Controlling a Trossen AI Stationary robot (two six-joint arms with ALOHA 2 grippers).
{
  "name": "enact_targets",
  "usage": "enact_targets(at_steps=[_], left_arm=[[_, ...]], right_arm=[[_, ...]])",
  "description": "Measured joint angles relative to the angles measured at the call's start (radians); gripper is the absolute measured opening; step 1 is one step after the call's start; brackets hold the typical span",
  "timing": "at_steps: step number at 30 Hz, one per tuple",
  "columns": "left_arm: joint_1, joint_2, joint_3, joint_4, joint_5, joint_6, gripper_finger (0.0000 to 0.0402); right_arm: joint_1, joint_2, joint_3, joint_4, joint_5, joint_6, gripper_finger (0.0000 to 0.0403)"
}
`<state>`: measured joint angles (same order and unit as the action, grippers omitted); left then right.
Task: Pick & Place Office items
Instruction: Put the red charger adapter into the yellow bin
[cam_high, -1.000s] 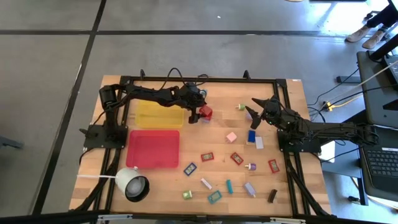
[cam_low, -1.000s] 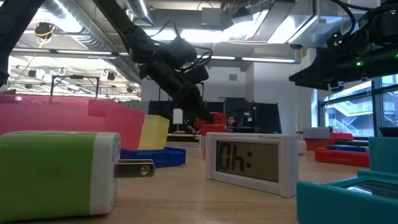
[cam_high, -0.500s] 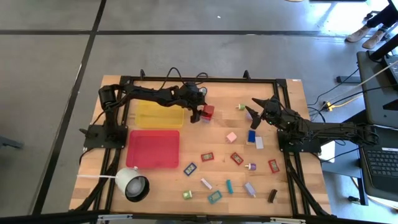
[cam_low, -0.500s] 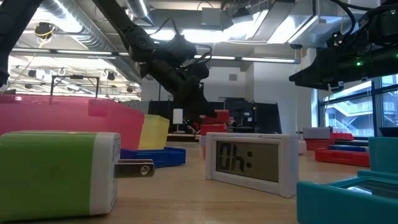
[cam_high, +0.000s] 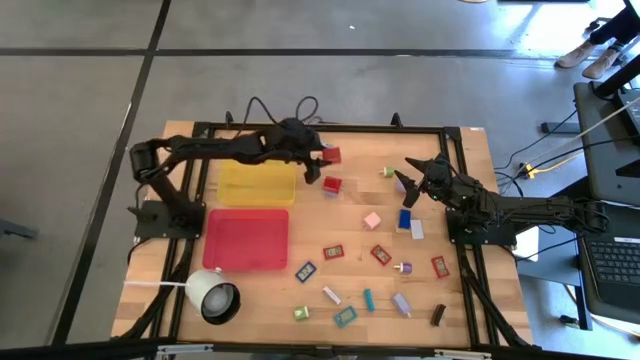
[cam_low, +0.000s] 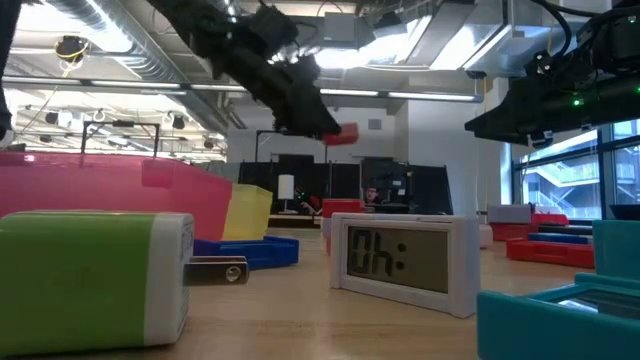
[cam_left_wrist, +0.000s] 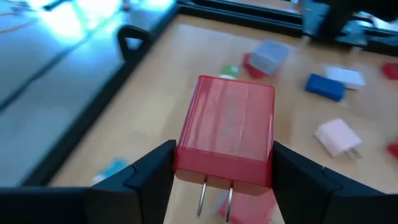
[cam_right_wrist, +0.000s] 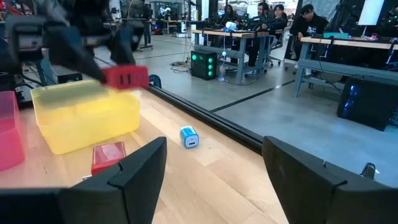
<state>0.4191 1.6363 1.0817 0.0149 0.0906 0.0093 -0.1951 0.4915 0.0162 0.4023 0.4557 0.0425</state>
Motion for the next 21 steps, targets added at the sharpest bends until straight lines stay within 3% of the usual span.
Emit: enact_targets(at_steps=[10,21], left_arm=[[-0.001,-0.199,0.000,-0.130,-0.108,-0.085,0.0226],[-0.059,-0.296,0.000,-0.514,-0.470,-0.231,0.0227]], right_arm=[[0.000,0.000,0.000,0.000,0.000,0.000,0.0269],[0.000,0.000,0.000,0.000,-0.001,0.000,0.0269]])
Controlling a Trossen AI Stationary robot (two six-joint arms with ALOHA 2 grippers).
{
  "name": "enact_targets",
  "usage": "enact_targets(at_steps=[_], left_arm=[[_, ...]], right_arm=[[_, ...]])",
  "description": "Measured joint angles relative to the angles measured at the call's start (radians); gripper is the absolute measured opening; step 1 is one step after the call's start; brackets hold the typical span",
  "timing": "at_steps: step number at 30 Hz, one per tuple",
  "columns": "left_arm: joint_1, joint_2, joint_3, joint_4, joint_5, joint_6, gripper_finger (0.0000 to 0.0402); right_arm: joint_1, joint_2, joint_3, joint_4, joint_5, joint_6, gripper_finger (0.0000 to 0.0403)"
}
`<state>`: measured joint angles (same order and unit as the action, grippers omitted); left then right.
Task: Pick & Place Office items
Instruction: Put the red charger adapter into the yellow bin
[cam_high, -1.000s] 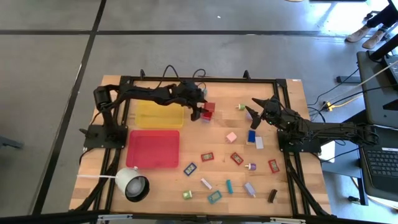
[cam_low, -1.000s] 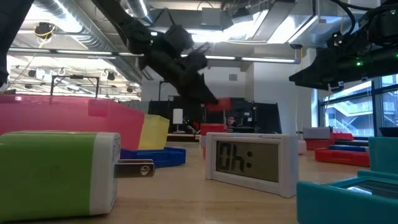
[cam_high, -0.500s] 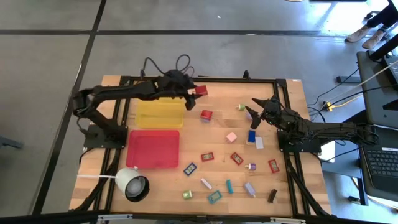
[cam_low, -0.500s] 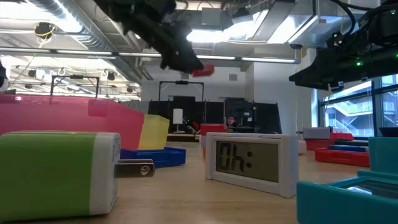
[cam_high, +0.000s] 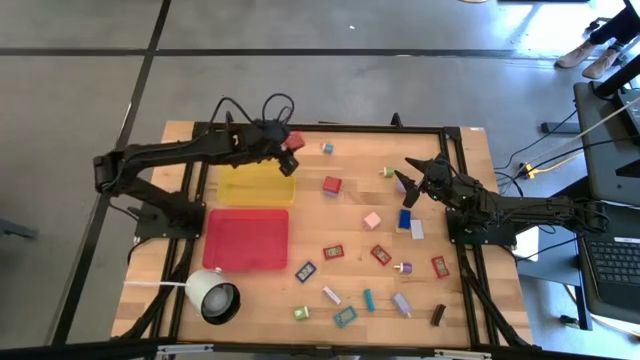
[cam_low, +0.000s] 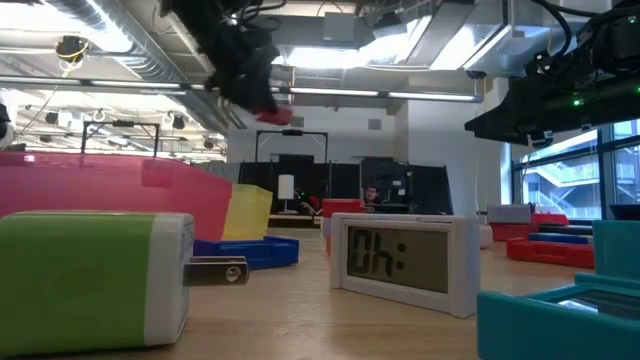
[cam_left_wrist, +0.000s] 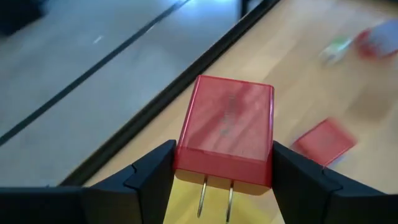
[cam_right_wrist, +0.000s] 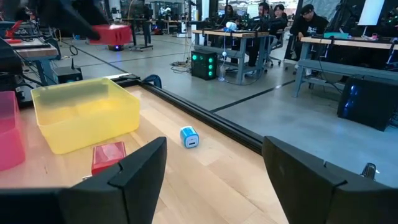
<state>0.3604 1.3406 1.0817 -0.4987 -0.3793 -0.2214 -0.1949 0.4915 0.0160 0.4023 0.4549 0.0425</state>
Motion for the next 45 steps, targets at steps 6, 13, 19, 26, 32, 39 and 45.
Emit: enact_targets(at_steps=[6,13,19,26,32,39,45], left_arm=[[-0.004,-0.005,-0.015,-0.243,-0.072,-0.150,0.0228],[-0.005,-0.004,-0.178,-0.183,0.012,-0.232,0.0228],[0.005,-0.003,-0.319,-0.005,0.041,-0.266,0.0228],[0.015,-0.003,-0.435,0.170,0.095,-0.289,0.0228],[0.015,-0.003,-0.484,0.186,0.106,-0.314,0.0228],[0.015,-0.003,-0.501,0.188,0.120,-0.316,0.0228],[0.015,-0.003,-0.501,0.193,0.102,-0.308,0.0233]], right_arm=[[0.000,0.000,0.000,0.000,0.000,0.000,0.0269],[0.000,0.000,0.000,0.000,0.000,0.000,0.0269],[0.000,0.000,0.000,0.000,0.000,0.000,0.0269],[0.000,0.000,0.000,0.000,0.000,0.000,0.0269],[0.000,0.000,0.000,0.000,0.000,0.000,0.0269],[0.000,0.000,0.000,0.000,0.000,0.000,0.0269],[0.000,0.000,0.000,0.000,0.000,0.000,0.0269]])
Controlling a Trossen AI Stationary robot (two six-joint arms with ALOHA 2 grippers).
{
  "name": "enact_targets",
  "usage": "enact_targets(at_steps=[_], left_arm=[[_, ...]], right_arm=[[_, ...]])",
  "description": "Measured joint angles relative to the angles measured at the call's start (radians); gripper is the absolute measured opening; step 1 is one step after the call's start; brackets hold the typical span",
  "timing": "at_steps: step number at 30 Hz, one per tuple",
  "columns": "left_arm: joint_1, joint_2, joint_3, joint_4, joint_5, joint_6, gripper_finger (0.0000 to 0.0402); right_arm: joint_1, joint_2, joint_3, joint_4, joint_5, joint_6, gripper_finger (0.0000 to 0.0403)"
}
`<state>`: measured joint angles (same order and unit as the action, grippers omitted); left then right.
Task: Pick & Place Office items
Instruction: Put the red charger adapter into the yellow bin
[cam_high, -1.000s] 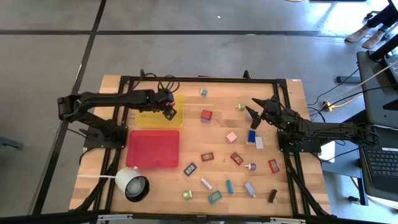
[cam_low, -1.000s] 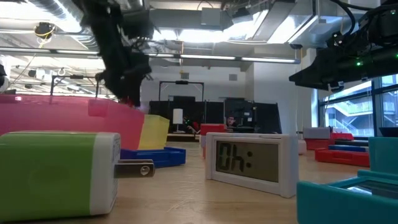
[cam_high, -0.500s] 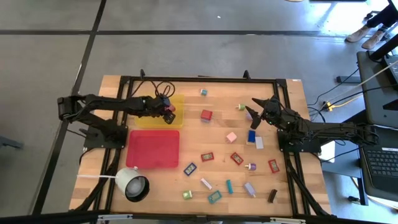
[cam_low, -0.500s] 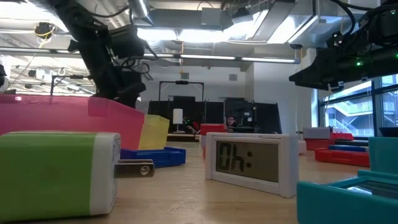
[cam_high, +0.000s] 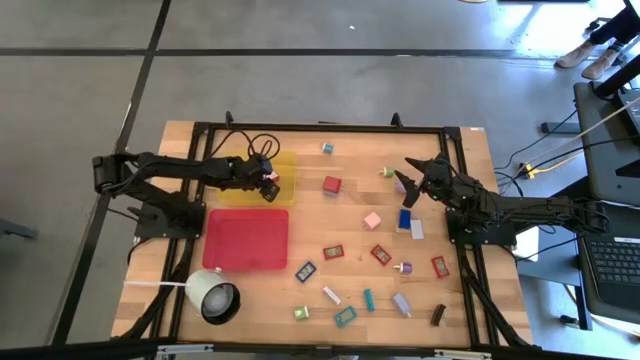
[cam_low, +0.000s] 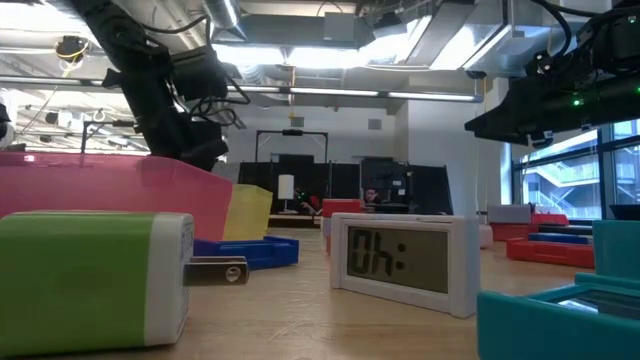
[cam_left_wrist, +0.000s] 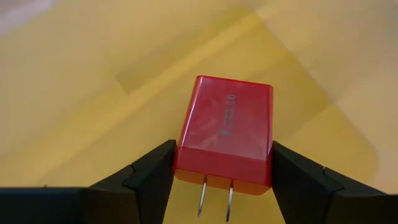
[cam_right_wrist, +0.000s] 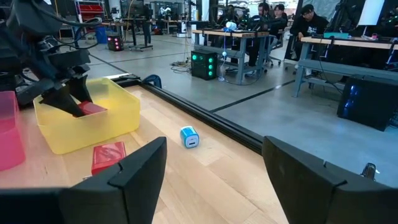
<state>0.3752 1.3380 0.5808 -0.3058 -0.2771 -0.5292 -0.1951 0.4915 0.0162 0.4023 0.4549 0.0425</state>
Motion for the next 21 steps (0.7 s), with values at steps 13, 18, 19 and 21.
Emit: enact_targets(at_steps=[13,18,19,21], left_arm=[[0.000,0.000,0.093,-0.009,0.002,0.101,0.0280],[-0.003,0.000,0.194,-0.004,0.011,0.237,0.0280],[-0.007,0.000,0.215,0.001,0.011,0.274,0.0280],[-0.016,0.000,0.239,0.055,0.011,0.346,0.0280]], right_arm=[[0.000,0.000,0.000,0.000,0.000,0.000,0.0269],[0.000,0.000,0.000,0.000,0.000,0.000,0.0269],[0.000,0.000,0.000,0.000,0.000,0.000,0.0269],[0.000,0.000,0.000,0.000,0.000,0.000,0.0269]])
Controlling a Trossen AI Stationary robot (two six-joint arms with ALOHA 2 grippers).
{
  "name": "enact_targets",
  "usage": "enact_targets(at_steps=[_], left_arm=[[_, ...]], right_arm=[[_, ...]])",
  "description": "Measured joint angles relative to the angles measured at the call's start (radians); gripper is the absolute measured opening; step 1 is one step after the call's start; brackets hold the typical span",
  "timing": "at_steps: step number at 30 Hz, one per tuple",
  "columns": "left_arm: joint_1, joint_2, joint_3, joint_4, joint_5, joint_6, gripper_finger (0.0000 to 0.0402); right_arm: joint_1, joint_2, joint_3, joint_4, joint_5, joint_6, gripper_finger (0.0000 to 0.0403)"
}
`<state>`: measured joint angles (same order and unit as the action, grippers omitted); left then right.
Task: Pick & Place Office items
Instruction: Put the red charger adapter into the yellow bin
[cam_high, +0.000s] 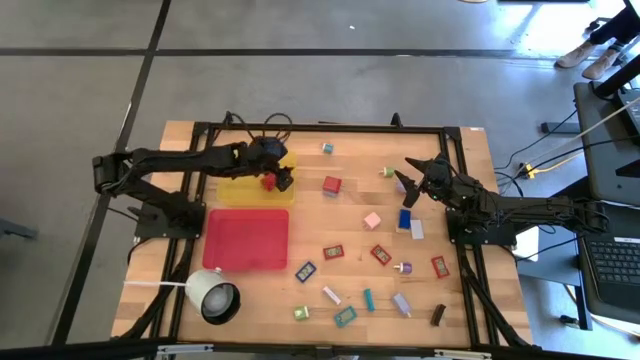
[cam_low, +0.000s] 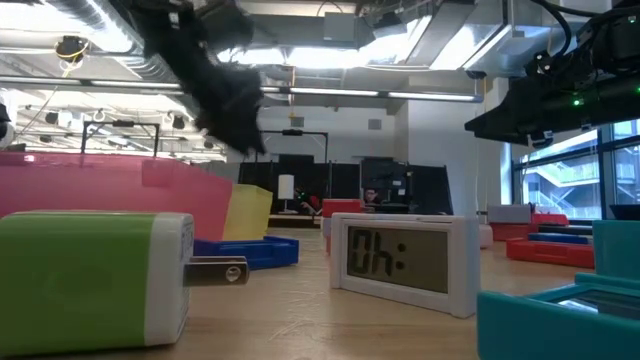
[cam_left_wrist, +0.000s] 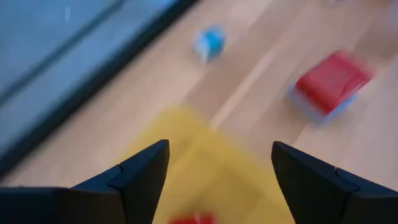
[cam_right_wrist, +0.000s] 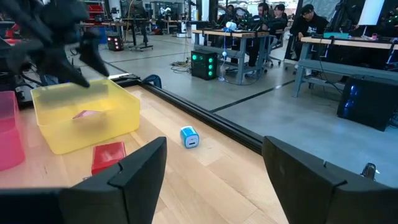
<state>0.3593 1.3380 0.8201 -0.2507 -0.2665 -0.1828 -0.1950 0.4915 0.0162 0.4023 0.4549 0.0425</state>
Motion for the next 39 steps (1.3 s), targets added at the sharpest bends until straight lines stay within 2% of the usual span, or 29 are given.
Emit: enact_targets(at_steps=[4,11,16,21,23,25,29,32,34,36,39], left_arm=[[-0.019,0.000,0.004,0.231,0.025,0.107,0.0281],[-0.037,0.015,0.005,0.520,0.119,0.149,0.0281],[-0.064,0.081,0.005,0.660,0.254,0.247,0.0281],[-0.093,0.190,0.005,0.707,0.408,0.409,0.0281],[-0.104,0.234,0.005,0.726,0.400,0.480,0.0281],[-0.109,0.278,0.004,0.774,0.339,0.540,0.0281],[-0.111,0.365,0.004,0.927,0.124,0.611,0.0281],[-0.111,0.415,0.005,1.000,0.009,0.548,0.0281],[-0.110,0.445,0.005,1.003,0.005,0.436,0.0281],[-0.111,0.470,0.005,1.002,0.057,0.351,0.0281],[-0.111,0.502,0.005,1.013,0.140,0.349,0.0281]], right_arm=[[0.000,0.000,0.000,0.000,0.000,0.000,0.0269],[0.000,0.000,0.000,0.000,0.000,0.000,0.0269],[0.000,0.000,0.000,0.000,0.000,0.000,0.0269],[0.000,0.000,0.000,0.000,0.000,0.000,0.0269],[0.000,0.000,0.000,0.000,0.000,0.000,0.0269],[0.000,0.000,0.000,0.000,0.000,0.000,0.0269],[0.000,0.000,0.000,0.000,0.000,0.000,0.0269],[0.000,0.000,0.000,0.000,0.000,0.000,0.0269],[0.000,0.000,0.000,0.000,0.000,0.000,0.0269],[0.000,0.000,0.000,0.000,0.000,0.000,0.0269],[0.000,0.000,0.000,0.000,0.000,0.000,0.0269]])
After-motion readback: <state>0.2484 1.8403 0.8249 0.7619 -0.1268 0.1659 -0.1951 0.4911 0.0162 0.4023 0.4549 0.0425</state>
